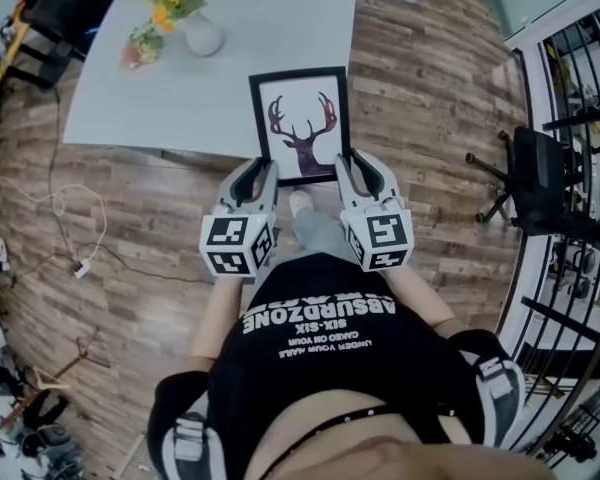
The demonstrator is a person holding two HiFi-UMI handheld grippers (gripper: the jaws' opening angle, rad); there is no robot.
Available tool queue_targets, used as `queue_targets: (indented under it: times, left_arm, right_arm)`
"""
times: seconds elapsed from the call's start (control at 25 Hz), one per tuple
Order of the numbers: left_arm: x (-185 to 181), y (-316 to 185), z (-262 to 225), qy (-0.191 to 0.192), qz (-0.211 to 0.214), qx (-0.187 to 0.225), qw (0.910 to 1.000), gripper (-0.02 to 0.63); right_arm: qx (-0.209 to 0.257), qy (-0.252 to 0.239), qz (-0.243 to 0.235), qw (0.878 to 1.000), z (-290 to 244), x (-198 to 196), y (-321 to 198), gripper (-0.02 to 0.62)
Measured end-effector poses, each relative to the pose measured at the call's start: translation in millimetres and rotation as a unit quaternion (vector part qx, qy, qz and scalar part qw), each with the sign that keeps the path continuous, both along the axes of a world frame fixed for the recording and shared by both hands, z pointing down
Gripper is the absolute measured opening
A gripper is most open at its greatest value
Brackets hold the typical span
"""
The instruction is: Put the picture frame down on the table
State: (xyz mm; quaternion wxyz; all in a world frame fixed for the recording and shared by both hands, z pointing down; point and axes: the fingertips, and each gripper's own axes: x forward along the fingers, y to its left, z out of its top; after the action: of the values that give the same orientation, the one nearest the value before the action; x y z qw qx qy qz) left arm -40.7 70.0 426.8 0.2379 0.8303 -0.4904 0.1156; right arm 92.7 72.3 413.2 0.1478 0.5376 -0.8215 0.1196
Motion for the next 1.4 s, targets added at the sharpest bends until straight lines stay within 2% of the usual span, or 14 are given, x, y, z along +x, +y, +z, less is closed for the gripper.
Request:
queue_targets:
  times: [0.56,1.4]
  left_arm:
    - [-4,-67,4,-0.007,-0.022,-0.007,0.9997,0.095]
    - [-15,-137,41,-0.012,-0.035,-0.046,0.9983,0.097]
  right_arm:
    - [0.000,-0.006,-0.024,1.000,5,-4,-74,0.095]
    - [-0.041,0.003,-0.043,0.998,40,-16,-152,0.095]
